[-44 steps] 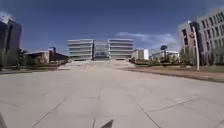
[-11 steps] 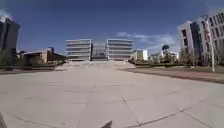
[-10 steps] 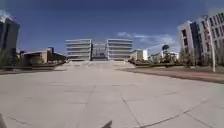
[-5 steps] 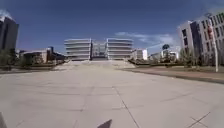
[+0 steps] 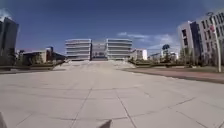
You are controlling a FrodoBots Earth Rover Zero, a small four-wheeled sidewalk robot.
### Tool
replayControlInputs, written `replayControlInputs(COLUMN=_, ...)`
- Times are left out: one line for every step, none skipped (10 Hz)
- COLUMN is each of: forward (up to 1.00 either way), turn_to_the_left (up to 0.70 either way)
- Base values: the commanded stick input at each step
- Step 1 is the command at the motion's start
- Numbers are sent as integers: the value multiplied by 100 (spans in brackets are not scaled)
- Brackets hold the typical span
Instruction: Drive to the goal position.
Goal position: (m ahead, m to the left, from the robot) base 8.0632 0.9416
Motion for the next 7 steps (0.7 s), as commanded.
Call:
replayControlInputs(forward=52, turn_to_the_left=-1)
replayControlInputs(forward=53, turn_to_the_left=-1)
replayControlInputs(forward=52, turn_to_the_left=-1)
replayControlInputs(forward=52, turn_to_the_left=-1)
replayControlInputs(forward=53, turn_to_the_left=-1)
replayControlInputs(forward=53, turn_to_the_left=-1)
replayControlInputs(forward=52, turn_to_the_left=-1)
